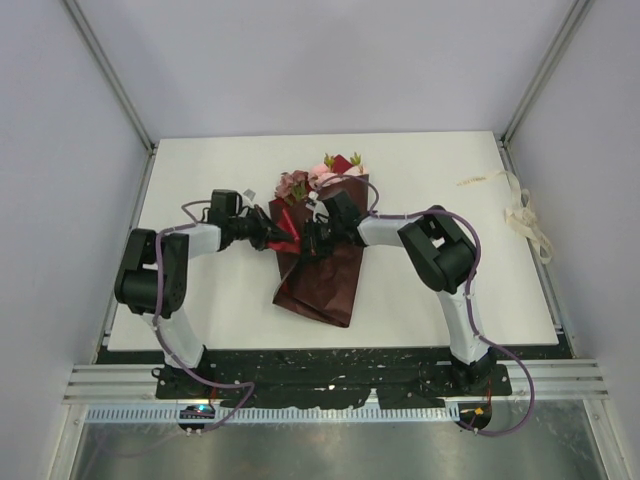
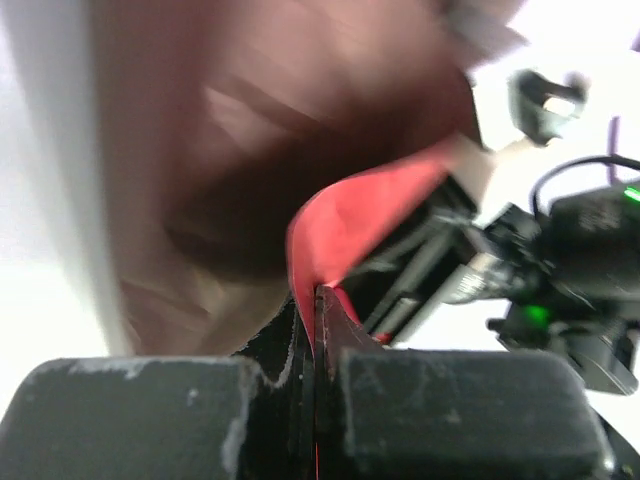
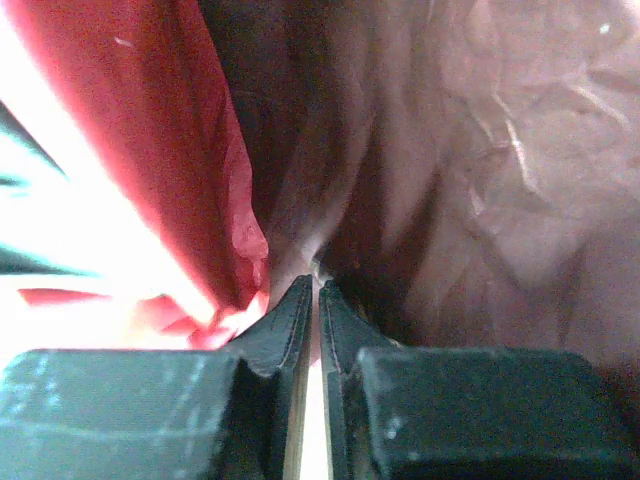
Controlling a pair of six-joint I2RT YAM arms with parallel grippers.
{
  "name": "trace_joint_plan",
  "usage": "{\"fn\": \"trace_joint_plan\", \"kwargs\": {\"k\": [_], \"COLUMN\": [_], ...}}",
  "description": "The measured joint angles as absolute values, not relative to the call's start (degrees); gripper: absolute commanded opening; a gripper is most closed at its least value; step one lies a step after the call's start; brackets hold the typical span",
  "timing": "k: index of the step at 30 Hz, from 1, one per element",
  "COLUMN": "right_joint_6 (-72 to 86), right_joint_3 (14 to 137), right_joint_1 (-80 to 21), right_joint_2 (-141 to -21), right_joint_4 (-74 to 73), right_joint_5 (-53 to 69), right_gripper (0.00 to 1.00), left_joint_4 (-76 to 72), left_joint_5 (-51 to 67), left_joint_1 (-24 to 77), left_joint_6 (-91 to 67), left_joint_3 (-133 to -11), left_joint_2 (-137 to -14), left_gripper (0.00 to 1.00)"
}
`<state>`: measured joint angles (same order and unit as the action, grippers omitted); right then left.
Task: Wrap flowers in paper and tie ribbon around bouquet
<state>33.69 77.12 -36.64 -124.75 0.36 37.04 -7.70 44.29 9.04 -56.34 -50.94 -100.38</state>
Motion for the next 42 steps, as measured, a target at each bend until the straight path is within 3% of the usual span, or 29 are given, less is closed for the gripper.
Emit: {"fn": "trace_joint_plan", "kwargs": {"k": [13, 23, 35, 42], "right_joint_6": [31.18, 32.10, 26.44, 22.11], "right_joint_3": [75.20, 67.22, 68.03, 71.59], "right_joint_1": [-36.51, -36.69, -42.06, -40.58], "right_joint_2": [-119.52, -107.48, -118.34, -121.78], "right_joint_4": [-5.48, -11.53, -19.86, -25.02], "right_joint_5": [37.60, 41.60, 47.72, 51.44], "right_gripper": [0.32, 0.27, 0.26, 0.26], "left_joint_4": [15.00, 18.76, 17.85, 9.10], "left_joint_5": [32.64, 31.46, 31.83, 37.01], "left_joint_1": [11.31, 11.73, 11.53, 9.41], "left_joint_6": [-47.37, -47.16, -47.81, -51.53], "left_joint_3": [-63.66, -64.42, -63.53, -58.28], "left_joint_2": [-110.63, -111.37, -110.83, -97.93], "left_gripper": [0.00, 0.00, 0.00, 0.00]}}
